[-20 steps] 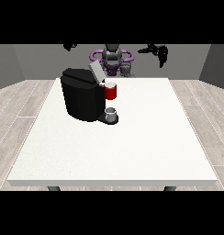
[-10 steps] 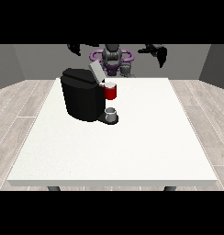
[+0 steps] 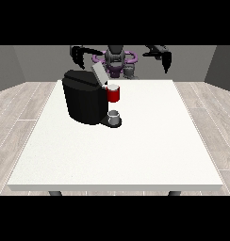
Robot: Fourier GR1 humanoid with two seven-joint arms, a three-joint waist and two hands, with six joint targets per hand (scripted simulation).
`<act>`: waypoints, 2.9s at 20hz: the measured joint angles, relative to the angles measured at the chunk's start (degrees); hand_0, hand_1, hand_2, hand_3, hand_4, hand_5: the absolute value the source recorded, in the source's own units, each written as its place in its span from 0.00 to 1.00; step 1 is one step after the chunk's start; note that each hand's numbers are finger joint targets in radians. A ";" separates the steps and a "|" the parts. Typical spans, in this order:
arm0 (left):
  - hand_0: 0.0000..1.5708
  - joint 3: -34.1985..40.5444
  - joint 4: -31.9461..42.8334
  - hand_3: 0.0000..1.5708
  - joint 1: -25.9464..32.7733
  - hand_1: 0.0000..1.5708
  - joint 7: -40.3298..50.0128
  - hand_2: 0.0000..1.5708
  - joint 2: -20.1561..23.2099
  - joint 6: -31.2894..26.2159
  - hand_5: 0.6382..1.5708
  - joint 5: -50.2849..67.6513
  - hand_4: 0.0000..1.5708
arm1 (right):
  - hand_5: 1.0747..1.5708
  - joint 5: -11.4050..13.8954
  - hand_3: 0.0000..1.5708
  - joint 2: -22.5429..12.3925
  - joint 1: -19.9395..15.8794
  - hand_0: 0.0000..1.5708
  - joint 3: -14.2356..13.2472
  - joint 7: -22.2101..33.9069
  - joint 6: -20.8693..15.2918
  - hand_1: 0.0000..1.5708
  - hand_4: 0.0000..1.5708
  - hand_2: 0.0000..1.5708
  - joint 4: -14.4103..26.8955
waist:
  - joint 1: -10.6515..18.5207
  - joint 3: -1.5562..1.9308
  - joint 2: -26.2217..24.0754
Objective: Insert the coffee pod into the coffee machine and close the lid
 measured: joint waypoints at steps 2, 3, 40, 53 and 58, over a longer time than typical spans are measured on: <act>0.00 -0.76 -2.78 0.00 1.57 0.00 1.29 0.00 0.26 -0.05 1.00 0.40 0.00 | 1.00 0.31 0.00 0.04 -0.66 0.00 -0.03 -0.75 0.30 0.00 0.00 0.00 1.63 | 0.04 -0.01 0.50; 0.00 -1.23 -4.25 0.00 2.21 0.00 2.33 0.00 0.13 0.33 1.00 0.64 0.00 | 1.00 0.55 0.00 0.31 -1.14 0.00 0.10 -1.17 0.26 0.00 0.00 0.00 2.28 | -0.22 -0.01 0.75; 0.00 -2.18 -9.20 0.00 4.13 0.00 1.39 0.00 5.12 5.00 1.00 4.08 0.10 | 1.00 6.44 0.00 1.96 -18.47 0.00 1.73 -1.39 -0.65 0.00 0.11 0.00 13.53 | -2.24 0.28 8.11; 0.00 -4.44 -9.43 0.00 2.62 0.00 0.13 0.00 3.63 5.11 1.00 3.65 0.12 | 1.00 7.15 0.00 3.27 -19.27 0.00 3.86 2.03 -2.50 0.00 0.08 0.00 10.71 | -0.63 0.59 8.32; 0.00 -4.94 -8.88 0.00 5.00 0.00 -2.76 0.00 2.34 5.91 1.00 3.16 0.12 | 1.00 6.97 0.00 7.11 -15.59 0.00 9.01 -3.69 -0.65 0.00 0.17 0.00 7.33 | -2.13 0.15 5.37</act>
